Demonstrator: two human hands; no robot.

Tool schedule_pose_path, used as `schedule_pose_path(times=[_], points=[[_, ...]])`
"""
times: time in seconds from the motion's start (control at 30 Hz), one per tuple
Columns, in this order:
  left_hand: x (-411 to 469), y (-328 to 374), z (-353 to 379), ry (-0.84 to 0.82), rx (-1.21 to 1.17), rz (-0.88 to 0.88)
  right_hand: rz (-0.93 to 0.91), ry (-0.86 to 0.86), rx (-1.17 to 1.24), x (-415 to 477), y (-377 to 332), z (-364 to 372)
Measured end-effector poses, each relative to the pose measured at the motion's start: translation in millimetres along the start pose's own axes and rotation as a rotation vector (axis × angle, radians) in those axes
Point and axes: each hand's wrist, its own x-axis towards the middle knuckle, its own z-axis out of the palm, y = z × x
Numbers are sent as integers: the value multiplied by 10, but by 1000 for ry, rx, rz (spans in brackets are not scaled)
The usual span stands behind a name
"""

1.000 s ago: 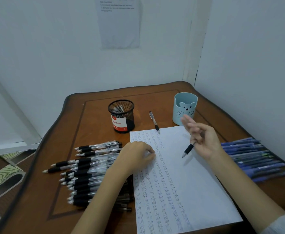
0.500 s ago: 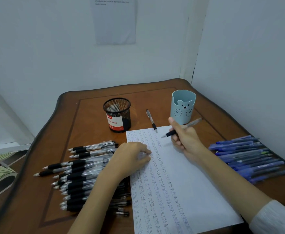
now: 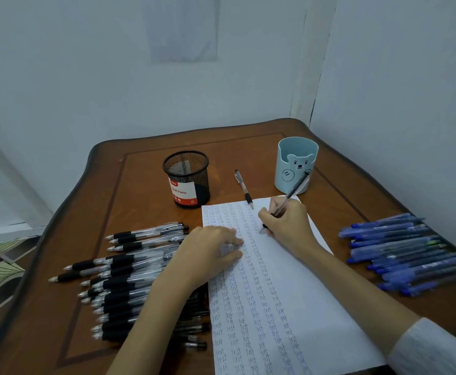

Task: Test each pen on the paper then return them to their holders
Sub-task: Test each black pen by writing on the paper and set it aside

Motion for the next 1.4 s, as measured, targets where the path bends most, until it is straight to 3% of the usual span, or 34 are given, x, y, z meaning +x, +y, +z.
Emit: schedule_pose_path(times=[1.4], points=[[-9, 19, -23, -61, 40, -12, 0, -62, 58, 32, 68, -5]])
